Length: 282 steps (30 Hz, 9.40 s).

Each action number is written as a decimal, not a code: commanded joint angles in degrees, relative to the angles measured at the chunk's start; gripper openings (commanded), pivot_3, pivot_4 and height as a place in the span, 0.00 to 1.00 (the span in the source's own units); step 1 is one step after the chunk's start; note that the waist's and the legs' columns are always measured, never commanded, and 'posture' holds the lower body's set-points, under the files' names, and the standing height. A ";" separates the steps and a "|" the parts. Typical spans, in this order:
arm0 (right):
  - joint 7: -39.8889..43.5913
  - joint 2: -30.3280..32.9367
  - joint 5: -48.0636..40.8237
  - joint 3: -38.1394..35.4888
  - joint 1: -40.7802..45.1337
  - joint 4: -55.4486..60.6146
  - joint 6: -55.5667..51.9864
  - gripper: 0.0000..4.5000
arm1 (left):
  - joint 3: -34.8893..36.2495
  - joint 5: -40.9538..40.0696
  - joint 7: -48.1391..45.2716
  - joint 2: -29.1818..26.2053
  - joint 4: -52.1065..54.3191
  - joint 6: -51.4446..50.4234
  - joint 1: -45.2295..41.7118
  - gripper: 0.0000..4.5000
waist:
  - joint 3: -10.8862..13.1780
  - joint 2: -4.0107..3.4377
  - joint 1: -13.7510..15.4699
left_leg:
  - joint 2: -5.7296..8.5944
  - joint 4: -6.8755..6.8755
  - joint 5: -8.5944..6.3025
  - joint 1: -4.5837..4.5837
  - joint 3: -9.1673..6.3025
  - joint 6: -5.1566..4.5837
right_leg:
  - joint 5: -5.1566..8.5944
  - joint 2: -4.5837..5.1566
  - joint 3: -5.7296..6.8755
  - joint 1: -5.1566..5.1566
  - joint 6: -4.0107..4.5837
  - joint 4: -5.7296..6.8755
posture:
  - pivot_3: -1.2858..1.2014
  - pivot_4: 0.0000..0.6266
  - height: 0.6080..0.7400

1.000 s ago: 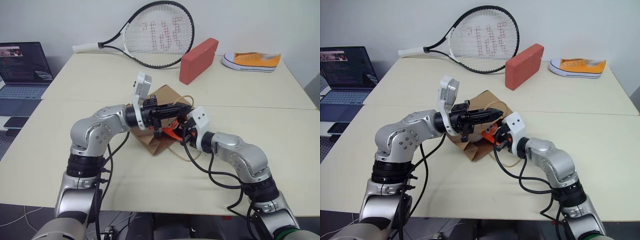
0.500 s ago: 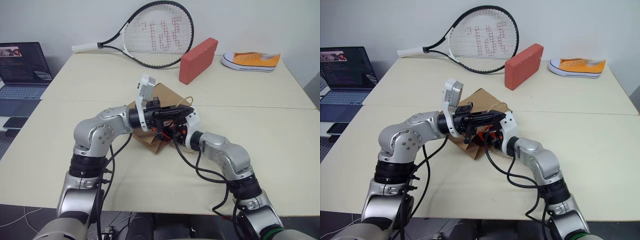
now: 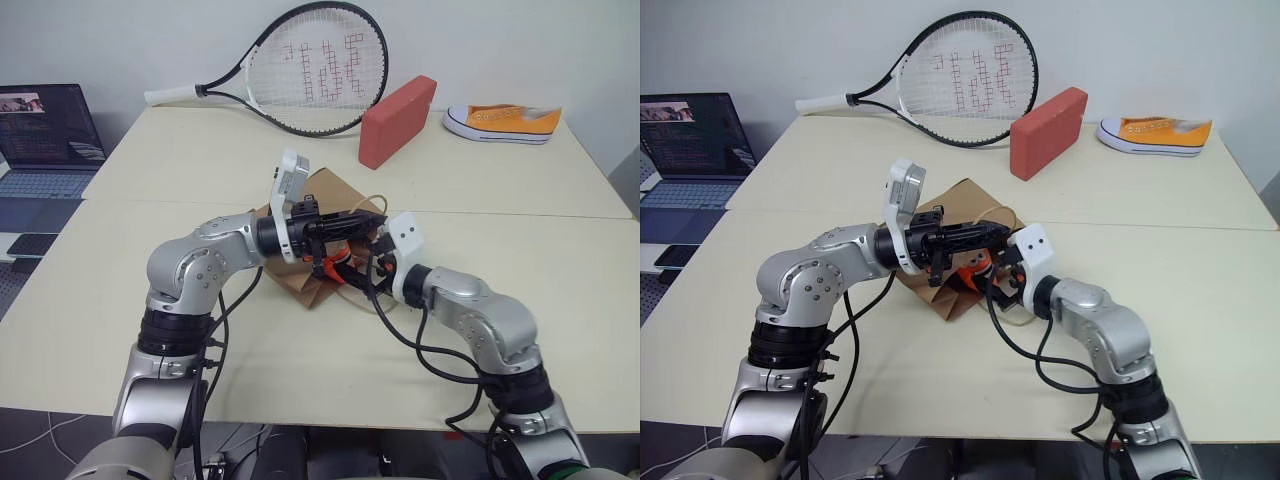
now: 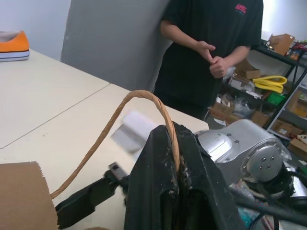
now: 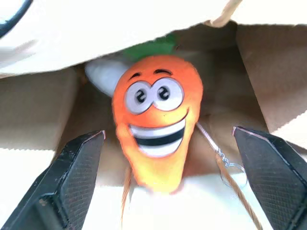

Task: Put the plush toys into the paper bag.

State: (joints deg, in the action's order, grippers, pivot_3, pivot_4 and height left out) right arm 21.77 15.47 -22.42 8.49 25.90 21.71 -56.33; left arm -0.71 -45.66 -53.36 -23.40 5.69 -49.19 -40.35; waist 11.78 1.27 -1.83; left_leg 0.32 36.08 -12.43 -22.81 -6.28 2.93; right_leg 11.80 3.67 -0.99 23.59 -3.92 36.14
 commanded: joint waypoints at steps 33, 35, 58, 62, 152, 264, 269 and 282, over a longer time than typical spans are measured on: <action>8.64 7.05 2.65 -0.97 -11.89 -6.84 14.78 0.56 | 4.85 -0.61 1.36 -1.29 0.76 1.58 -1.60 0.00 | -0.01 0.01 -0.08 | -0.04 0.01 0.00 0.08 0.05 0.00 | 0.04 -0.03 -0.01 -0.07 0.06 -0.02 | 0.52 0.24 1.00; 8.41 6.85 4.03 -0.01 -11.01 -7.06 15.74 0.39 | 4.90 -0.62 1.31 -1.44 0.68 1.60 -1.58 0.00 | -0.01 0.01 -0.12 | -0.05 0.00 0.00 0.08 0.04 0.00 | 0.04 -0.03 -0.01 -0.06 0.05 -0.02 | 0.52 0.24 1.00; 9.11 12.03 -30.18 -27.61 -1.15 7.77 -15.26 0.01 | 7.46 -3.19 -0.87 -7.75 0.96 -0.38 -5.70 0.00 | 0.00 0.01 0.04 | -0.05 0.01 0.00 0.04 -0.02 0.00 | 0.03 -0.04 0.02 -0.05 0.06 -0.01 | 0.52 0.24 1.00; 3.51 15.52 -45.62 -36.27 2.13 7.72 -22.62 0.01 | 6.46 -3.28 -3.75 -10.13 -0.61 -1.01 -9.11 0.00 | 0.00 0.01 0.06 | -0.04 -0.01 0.00 0.01 -0.01 -0.01 | 0.04 -0.04 0.03 -0.05 0.08 -0.01 | 0.52 0.24 1.00; 31.90 54.18 -46.39 -47.64 -20.21 13.03 1.96 1.00 | 2.12 12.24 -3.41 -2.84 -1.17 14.90 8.48 0.99 | 0.01 0.02 0.36 | -0.08 0.04 0.00 -0.01 0.13 -0.02 | 0.09 -0.13 -0.19 -0.09 0.14 -0.10 | 0.52 0.24 1.00; 22.70 44.36 -53.22 -77.39 -51.44 27.53 7.02 1.00 | -6.72 32.68 -31.43 0.91 -47.51 48.47 -13.66 0.99 | 0.03 0.08 1.75 | -0.08 0.10 -0.01 -0.05 0.05 -0.02 | 0.17 -0.13 -0.13 -0.16 0.27 -0.16 | 0.52 0.24 1.00; 23.92 45.18 -50.80 -74.70 -50.02 25.97 7.68 1.00 | -5.74 33.29 -29.89 -0.72 -48.67 49.98 -13.96 0.99 | 0.03 0.07 1.74 | -0.08 0.10 -0.01 -0.04 0.05 -0.02 | 0.17 -0.13 -0.13 -0.16 0.26 -0.16 | 0.52 0.24 1.00; 30.37 48.22 -38.45 -66.09 -43.87 17.55 11.33 1.00 | -2.25 30.90 -28.64 -11.91 -31.40 42.54 -3.32 0.99 | 0.03 0.07 1.48 | -0.12 0.07 -0.01 -0.01 0.06 -0.02 | 0.09 -0.13 -0.13 -0.15 0.14 -0.14 | 0.52 0.24 1.00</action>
State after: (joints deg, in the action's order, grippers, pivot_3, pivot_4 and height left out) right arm 50.68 62.94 -63.01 -57.40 -18.61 40.99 -46.44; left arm -5.31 -13.21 -82.52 -33.59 -30.37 -5.24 -43.82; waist 11.82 1.34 -0.35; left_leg 0.20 36.15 -12.44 -22.82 -6.24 2.91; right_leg 11.89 3.54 -1.11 23.44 -3.77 36.00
